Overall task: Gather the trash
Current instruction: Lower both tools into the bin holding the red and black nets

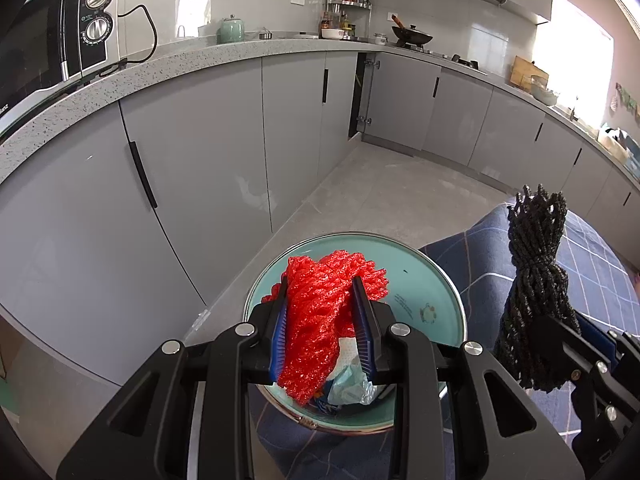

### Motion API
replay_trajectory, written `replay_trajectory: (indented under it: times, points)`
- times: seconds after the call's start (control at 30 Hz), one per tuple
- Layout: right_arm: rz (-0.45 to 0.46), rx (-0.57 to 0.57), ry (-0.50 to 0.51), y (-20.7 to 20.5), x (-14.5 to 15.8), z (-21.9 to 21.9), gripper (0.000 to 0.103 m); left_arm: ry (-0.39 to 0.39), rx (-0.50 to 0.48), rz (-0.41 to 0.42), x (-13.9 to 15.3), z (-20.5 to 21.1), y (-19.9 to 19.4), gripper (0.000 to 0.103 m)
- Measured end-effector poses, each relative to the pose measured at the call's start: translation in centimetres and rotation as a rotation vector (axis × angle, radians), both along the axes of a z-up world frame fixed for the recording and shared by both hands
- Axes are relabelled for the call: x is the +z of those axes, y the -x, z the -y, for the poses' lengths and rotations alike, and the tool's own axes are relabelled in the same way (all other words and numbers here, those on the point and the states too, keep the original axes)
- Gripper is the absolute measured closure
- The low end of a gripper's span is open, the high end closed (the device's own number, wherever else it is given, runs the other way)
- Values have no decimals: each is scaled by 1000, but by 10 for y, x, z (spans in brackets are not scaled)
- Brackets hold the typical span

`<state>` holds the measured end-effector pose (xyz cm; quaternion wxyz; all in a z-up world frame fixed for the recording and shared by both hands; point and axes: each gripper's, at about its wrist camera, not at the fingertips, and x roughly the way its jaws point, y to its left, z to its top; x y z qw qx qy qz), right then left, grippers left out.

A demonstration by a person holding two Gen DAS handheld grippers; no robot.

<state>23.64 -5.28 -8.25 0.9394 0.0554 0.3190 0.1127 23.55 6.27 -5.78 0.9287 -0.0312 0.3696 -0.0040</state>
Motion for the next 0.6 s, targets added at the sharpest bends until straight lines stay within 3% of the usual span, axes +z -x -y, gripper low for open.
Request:
replay_trajectory:
  times: [0.6]
  points:
    - [-69,5,18,-28,-27,-3,84,24,15,-79,-26,-6,-33,74]
